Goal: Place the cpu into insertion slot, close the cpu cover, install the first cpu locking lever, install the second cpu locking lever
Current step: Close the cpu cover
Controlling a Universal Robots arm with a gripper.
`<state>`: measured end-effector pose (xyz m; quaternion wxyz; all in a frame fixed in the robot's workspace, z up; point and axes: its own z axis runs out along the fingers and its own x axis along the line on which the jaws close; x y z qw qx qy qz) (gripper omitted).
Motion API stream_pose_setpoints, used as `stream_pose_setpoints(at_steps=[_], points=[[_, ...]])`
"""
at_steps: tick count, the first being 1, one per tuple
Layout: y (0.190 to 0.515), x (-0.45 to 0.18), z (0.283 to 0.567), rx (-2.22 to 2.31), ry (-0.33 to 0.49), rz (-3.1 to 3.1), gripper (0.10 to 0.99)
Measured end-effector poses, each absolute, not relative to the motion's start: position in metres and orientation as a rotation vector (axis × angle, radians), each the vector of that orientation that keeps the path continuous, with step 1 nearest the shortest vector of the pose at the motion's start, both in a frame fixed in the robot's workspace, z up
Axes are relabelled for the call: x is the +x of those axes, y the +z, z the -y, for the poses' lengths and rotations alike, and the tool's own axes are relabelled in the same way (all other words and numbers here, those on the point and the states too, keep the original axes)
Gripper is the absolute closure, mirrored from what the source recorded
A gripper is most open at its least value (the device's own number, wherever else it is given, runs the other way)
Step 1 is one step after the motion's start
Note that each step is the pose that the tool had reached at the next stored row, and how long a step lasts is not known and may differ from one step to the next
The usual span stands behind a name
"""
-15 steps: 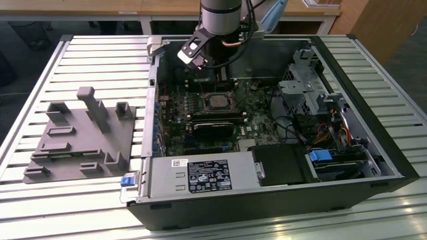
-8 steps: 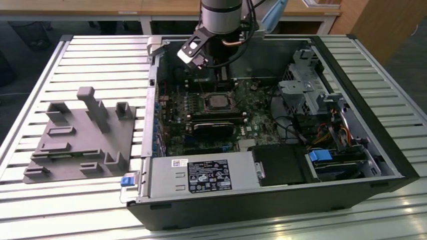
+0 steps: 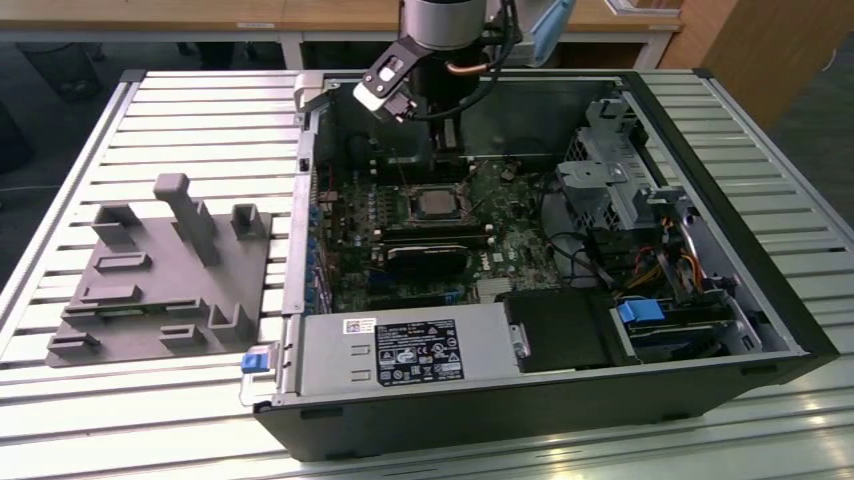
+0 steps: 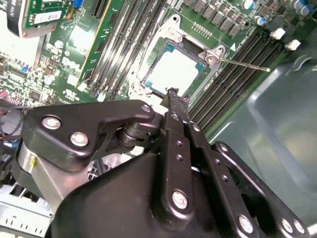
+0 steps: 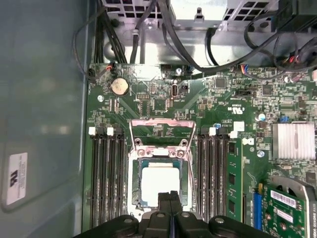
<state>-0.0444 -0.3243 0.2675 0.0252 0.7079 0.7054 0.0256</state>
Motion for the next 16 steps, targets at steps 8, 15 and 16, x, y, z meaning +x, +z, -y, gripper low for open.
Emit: stream_pose_setpoints(at_steps=[8,15,16], points=[[0.267,-0.041,0.327,2.189,0.079,-2.181,0.98],[0.267,-0.024,0.327,2.19,0.076,-2.183,0.98],[0.267,-0.023,0.327,2.189,0.076,-2.185,0.98]])
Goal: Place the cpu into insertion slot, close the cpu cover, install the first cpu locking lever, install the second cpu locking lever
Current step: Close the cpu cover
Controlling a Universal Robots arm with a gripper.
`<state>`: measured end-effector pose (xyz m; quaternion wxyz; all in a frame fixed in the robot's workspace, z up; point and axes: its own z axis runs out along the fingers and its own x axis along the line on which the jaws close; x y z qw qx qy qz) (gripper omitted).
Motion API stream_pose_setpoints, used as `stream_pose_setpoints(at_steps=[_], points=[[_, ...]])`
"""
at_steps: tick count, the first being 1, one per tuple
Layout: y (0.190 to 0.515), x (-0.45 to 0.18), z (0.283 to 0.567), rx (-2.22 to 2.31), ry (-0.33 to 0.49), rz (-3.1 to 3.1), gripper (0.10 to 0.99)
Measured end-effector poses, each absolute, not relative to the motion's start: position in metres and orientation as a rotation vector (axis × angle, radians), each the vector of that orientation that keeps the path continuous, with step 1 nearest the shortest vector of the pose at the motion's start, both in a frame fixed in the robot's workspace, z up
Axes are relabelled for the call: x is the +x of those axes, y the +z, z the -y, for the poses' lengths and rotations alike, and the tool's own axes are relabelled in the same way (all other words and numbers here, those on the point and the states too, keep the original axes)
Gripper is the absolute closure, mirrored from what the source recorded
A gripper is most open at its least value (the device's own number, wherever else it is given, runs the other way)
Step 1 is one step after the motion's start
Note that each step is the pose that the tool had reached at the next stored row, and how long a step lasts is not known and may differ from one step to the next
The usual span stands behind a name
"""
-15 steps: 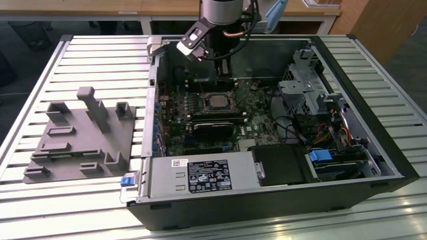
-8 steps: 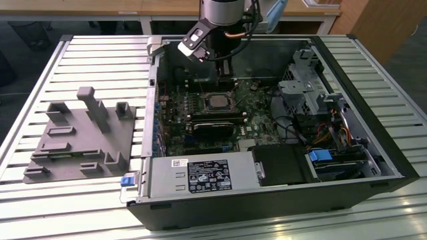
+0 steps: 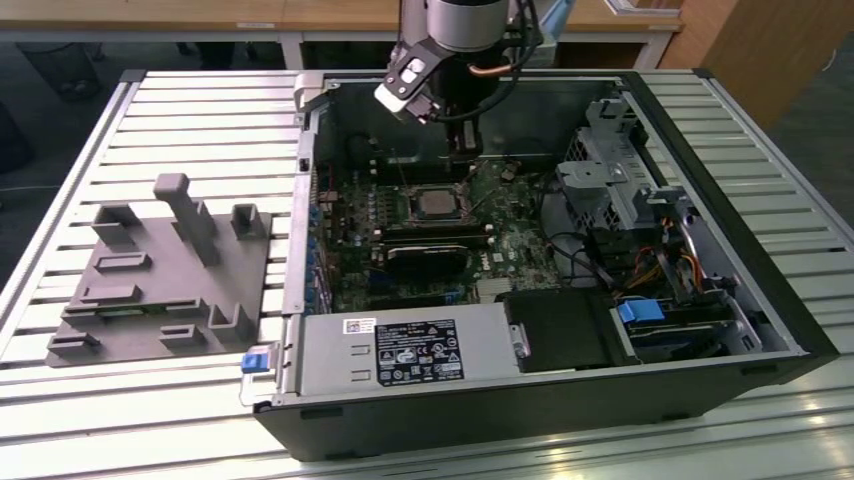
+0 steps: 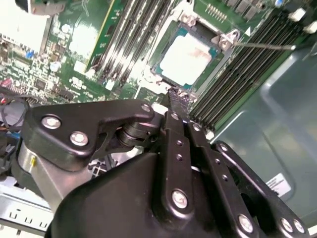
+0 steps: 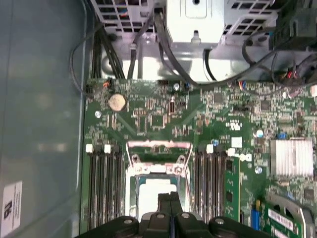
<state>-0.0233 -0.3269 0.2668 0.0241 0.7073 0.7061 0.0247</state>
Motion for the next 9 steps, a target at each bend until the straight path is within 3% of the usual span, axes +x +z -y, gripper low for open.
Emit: stream_pose_setpoints(at_steps=[9], points=[[0.2661,-0.0156,0.3266,2.156,0.08,-2.22,0.98]])
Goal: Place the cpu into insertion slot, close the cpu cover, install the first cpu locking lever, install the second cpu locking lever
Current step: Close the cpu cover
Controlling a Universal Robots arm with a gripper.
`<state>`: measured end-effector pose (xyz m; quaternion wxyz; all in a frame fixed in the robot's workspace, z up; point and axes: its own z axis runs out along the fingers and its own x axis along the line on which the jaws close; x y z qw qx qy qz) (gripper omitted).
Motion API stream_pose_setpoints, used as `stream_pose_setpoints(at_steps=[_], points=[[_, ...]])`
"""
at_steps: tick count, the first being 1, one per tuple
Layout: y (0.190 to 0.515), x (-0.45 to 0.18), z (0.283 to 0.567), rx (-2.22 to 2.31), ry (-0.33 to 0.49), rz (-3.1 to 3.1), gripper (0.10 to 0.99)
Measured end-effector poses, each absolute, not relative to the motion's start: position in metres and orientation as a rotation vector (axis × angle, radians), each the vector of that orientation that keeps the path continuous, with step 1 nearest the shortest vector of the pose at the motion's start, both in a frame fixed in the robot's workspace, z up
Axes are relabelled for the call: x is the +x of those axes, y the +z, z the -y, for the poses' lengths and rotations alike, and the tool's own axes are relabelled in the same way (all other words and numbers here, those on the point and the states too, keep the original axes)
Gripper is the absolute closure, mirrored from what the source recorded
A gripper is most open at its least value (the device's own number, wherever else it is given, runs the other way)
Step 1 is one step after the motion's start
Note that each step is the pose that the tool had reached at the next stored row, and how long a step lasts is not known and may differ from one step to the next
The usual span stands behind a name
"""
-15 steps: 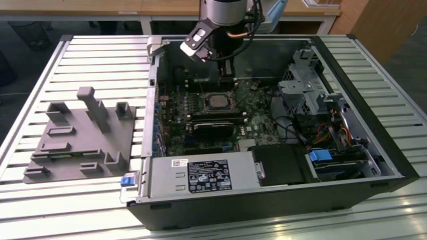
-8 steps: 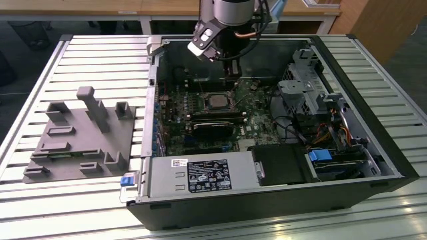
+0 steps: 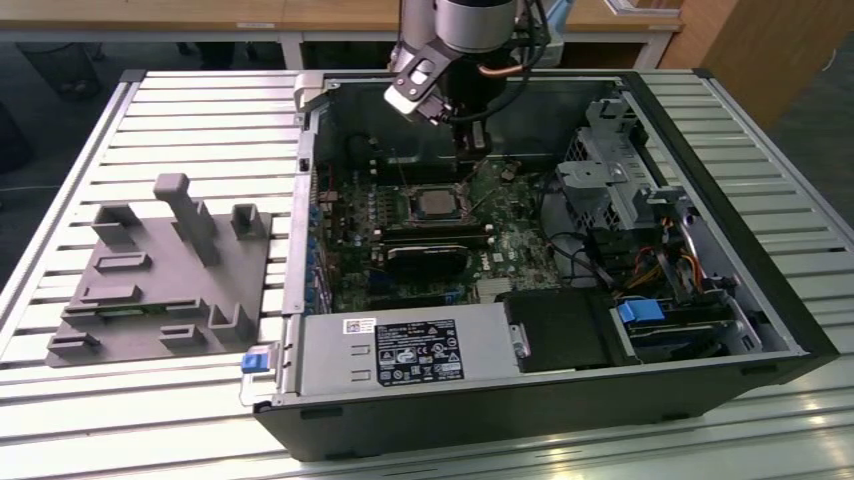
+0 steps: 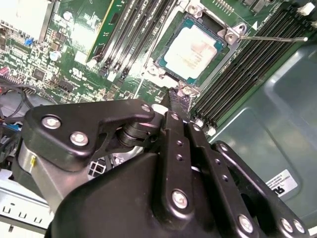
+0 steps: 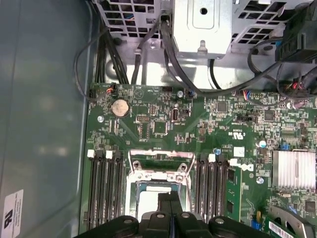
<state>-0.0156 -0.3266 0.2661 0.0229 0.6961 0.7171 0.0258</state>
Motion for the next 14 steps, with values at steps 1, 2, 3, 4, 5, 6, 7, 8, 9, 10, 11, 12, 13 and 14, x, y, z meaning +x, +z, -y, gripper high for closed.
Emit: stream_pose_setpoints(at_steps=[1,2,3,4,5,6,7,8,9,10,11,12,13,14], points=[[0.266,-0.0153,0.3264,2.156,0.08,-2.22,0.98],[0.266,-0.0149,0.3262,2.156,0.08,-2.22,0.98],[0.2659,-0.0146,0.326,2.156,0.079,-2.22,0.98],[0.2659,-0.0142,0.3258,2.156,0.08,-2.22,0.98],[0.2658,-0.0139,0.3255,2.156,0.08,-2.22,0.98],[0.2658,-0.0135,0.3251,2.156,0.08,-2.22,0.98],[0.2658,-0.0132,0.3248,2.156,0.079,-2.22,0.98],[0.2658,-0.0127,0.3245,2.155,0.079,-2.22,0.98],[0.2658,-0.0124,0.3242,2.155,0.079,-2.22,0.98],[0.2657,-0.0121,0.3239,2.155,0.079,-2.22,0.98],[0.2658,-0.0118,0.3237,2.155,0.078,-2.22,0.98],[0.2657,-0.0114,0.3234,2.155,0.078,-2.22,0.98],[0.2657,-0.011,0.3233,2.155,0.078,-2.22,0.98],[0.2657,-0.0105,0.3232,2.155,0.078,-2.22,0.98]])
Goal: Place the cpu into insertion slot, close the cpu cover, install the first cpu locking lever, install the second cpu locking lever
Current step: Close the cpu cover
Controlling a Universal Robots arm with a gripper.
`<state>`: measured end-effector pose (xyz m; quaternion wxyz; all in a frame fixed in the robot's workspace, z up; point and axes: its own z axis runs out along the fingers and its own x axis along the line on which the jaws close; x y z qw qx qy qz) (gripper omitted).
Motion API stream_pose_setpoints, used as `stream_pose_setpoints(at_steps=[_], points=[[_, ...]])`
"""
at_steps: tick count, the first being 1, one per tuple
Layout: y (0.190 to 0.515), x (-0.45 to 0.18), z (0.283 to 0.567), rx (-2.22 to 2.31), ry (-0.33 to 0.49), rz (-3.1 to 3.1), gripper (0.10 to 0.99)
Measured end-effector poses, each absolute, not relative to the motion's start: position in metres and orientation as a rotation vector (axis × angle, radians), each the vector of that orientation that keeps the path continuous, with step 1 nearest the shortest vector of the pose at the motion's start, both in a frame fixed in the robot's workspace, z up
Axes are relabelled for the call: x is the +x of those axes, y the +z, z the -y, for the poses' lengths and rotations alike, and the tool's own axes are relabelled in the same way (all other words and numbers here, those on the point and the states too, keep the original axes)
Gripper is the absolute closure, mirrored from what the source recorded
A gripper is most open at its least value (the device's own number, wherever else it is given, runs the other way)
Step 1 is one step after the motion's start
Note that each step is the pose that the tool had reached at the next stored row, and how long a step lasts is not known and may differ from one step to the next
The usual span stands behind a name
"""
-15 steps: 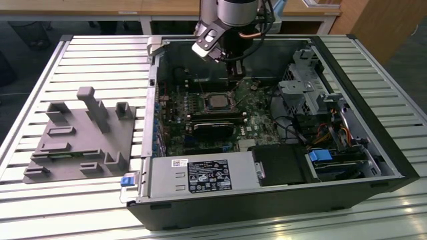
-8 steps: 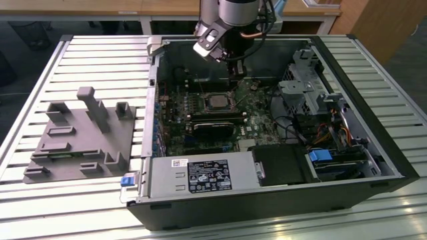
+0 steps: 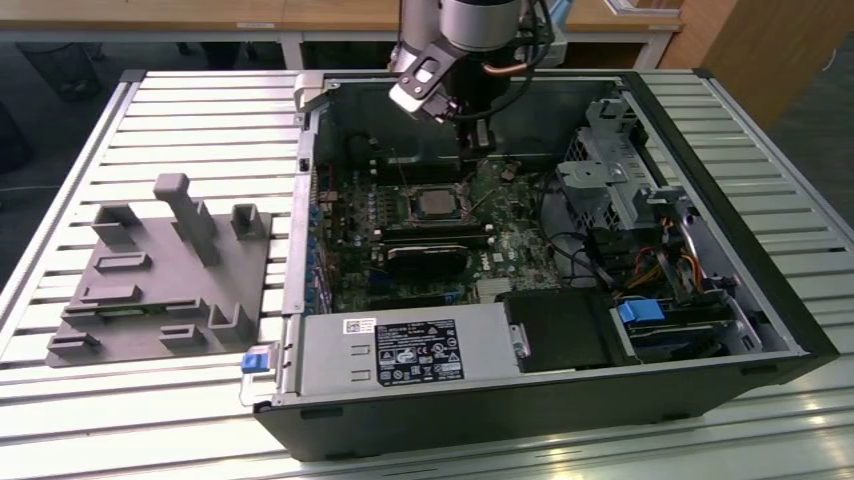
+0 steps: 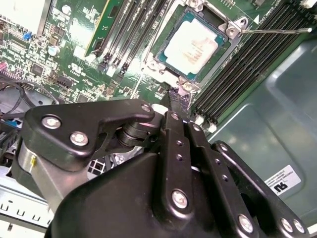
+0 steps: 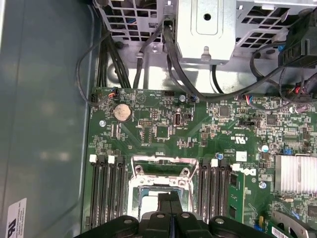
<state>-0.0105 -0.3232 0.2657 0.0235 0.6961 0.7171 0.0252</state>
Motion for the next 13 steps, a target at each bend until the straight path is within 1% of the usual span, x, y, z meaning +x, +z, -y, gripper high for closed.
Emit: stream_pose_setpoints(at_steps=[13], points=[[0.2657,-0.0047,0.3229,2.154,0.076,-2.219,0.98]])
